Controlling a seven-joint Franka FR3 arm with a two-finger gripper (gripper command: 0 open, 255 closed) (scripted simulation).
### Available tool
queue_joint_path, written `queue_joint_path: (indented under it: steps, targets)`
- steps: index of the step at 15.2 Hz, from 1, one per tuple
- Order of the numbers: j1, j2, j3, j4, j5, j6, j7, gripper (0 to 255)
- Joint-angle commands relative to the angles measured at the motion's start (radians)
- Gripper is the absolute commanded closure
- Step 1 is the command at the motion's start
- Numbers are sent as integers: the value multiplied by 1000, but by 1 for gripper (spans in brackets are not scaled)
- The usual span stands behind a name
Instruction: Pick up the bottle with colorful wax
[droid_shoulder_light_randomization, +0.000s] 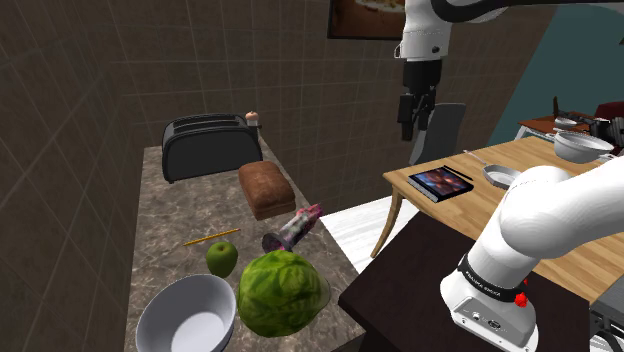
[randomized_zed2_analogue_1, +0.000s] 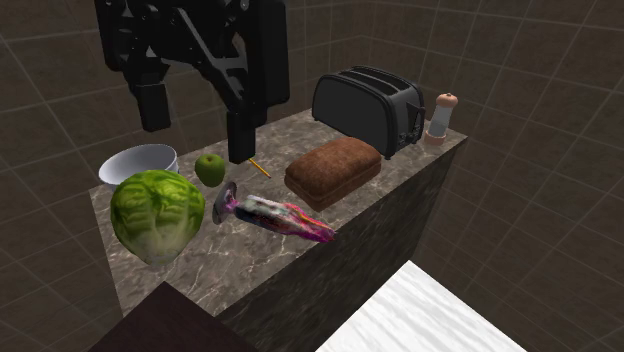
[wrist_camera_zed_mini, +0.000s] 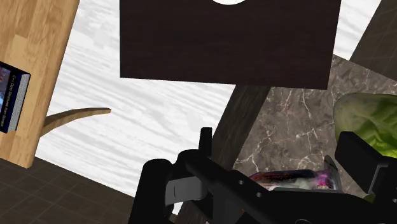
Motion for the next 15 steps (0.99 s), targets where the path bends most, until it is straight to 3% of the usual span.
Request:
queue_joint_path:
  steps: [1,15]
  targets:
    - [0,0,0,0,0,0,0,0]
    - [93,354,154,-50,52,465,42,0]
